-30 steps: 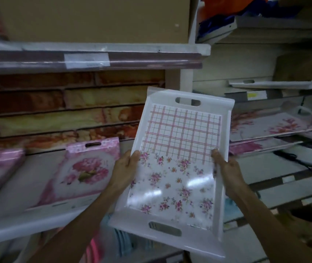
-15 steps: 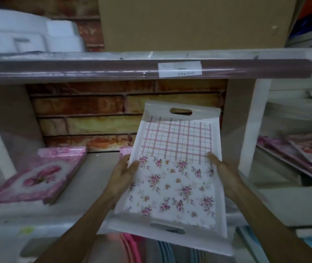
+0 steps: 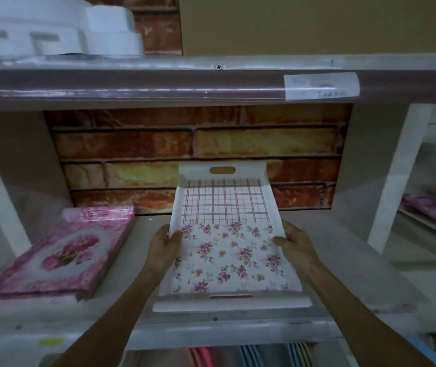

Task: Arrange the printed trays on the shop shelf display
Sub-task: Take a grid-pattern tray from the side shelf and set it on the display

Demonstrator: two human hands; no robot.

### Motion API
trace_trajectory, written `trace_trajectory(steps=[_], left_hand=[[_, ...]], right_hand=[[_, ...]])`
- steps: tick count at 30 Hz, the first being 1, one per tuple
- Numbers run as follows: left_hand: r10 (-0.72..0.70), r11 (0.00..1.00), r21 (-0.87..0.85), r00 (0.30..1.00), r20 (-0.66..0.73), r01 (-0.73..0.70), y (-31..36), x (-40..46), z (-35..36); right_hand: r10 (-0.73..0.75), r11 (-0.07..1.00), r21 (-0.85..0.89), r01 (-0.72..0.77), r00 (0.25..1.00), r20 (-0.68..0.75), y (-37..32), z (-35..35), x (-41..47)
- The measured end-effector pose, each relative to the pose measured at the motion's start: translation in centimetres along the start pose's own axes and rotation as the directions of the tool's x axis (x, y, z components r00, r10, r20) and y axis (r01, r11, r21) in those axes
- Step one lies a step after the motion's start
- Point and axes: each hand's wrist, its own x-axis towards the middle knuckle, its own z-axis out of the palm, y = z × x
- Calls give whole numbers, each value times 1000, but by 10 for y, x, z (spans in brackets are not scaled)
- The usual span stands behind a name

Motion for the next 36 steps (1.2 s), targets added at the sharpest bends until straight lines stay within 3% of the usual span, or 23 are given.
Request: trace_trajectory(steps=[6,15,24,36], left_hand=[[17,983,182,1000,27,-21,-24,12,4],[-52,960,278,994,97,23,-44,25,9],[-125,918,390,985,122,68,-59,35,18],[-118,869,493,986,117,45,-65,28,24]], right_hand=[[38,991,-125,-37,999,1,22,17,15],[114,957,-264,-120,993,-38,42,27,21],[97,891,-444,-99,995,-28,61,26,24],[82,832,-550,-76,997,-15,73,23,23]])
